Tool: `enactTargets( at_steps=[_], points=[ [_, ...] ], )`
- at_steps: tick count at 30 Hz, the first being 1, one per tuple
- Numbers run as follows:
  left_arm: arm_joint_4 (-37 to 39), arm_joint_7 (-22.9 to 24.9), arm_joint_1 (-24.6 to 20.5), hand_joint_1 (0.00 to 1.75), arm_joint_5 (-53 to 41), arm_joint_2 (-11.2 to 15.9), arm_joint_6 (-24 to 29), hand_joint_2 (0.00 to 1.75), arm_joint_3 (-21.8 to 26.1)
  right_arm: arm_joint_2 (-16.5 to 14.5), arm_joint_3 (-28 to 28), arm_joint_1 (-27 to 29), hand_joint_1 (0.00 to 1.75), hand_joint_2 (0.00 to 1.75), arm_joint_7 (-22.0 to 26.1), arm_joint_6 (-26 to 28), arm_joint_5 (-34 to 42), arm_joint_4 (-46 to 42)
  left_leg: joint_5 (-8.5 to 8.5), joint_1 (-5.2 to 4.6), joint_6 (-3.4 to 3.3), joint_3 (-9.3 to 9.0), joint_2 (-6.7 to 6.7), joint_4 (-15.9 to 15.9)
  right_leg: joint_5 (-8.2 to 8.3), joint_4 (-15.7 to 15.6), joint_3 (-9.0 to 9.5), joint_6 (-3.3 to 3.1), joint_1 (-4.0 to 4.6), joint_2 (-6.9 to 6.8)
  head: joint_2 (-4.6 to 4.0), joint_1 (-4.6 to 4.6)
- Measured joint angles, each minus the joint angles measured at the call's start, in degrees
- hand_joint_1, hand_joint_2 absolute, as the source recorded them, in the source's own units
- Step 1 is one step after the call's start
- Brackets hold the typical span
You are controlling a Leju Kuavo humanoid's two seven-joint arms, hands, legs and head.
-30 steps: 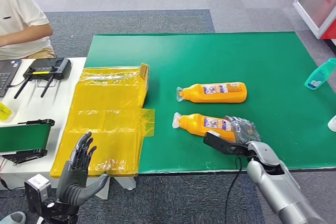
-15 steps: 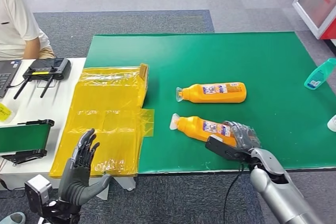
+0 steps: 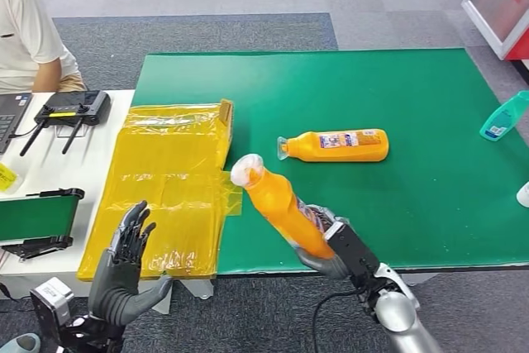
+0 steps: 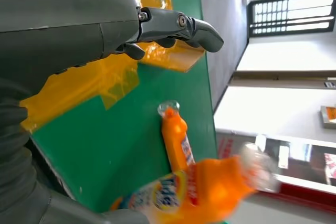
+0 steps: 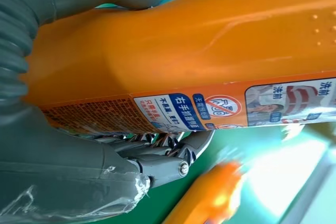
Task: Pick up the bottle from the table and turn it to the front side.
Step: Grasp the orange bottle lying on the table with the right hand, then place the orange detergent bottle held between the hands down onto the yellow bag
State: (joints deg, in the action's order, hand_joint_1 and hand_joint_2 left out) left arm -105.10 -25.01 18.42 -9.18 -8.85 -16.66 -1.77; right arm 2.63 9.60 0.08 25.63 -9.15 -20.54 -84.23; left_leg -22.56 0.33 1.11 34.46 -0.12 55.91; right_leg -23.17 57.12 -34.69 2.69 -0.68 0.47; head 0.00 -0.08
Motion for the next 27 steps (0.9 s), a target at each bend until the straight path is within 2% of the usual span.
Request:
enactTargets(
  at_steps=[4,8,12,22,27],
  points=[
    [-1.96,-0.02,-1.04,0.0,-5.2,-0.62,2.41,1.75,-3.66,-3.28,-1.43,4.08,1.75,1.75,1.18,-3.88,6.31,-4.78,-0.02,0.01,-0.01,0.07,-0.06,0.0,-0.07,0.0,-0.04,-0.01,0.01,-0.07,0.0,0.01],
    [-1.99,2.02,-3.26,0.0,-0.47,-0.2,3.72,1.75,-9.14,-3.72,-1.87,6.98,1.75,1.75,2.43,-7.58,11.76,-7.38,-0.08,-0.05,-0.08,0.08,-0.06,0.0,-0.06,0.0,-0.04,0.01,-0.05,-0.06,0.0,0.03],
    [-0.07,2.47,-5.13,0.0,5.83,0.54,3.58,1.75,-12.38,-3.72,-1.93,8.72,1.75,1.75,2.94,-10.17,14.33,-8.37,-0.08,-0.06,-0.09,0.08,-0.05,0.0,-0.05,0.0,-0.03,0.01,-0.06,-0.05,0.0,0.02],
    [1.68,1.98,-5.07,0.0,10.57,2.8,1.44,1.75,-12.72,-5.47,3.25,7.31,1.75,1.75,0.66,-9.71,13.33,-6.9,-0.04,0.01,-0.02,0.11,-0.04,0.0,-0.07,0.01,-0.06,-0.02,0.02,-0.05,0.0,0.02],
    [2.85,3.21,-5.51,0.0,16.21,4.18,-2.47,1.75,-12.68,-5.64,6.62,6.37,1.75,1.75,0.27,-8.89,12.0,-6.48,-0.04,0.0,-0.03,0.11,-0.04,0.0,-0.07,0.01,-0.06,-0.01,0.0,-0.05,0.0,0.02]
  ],
)
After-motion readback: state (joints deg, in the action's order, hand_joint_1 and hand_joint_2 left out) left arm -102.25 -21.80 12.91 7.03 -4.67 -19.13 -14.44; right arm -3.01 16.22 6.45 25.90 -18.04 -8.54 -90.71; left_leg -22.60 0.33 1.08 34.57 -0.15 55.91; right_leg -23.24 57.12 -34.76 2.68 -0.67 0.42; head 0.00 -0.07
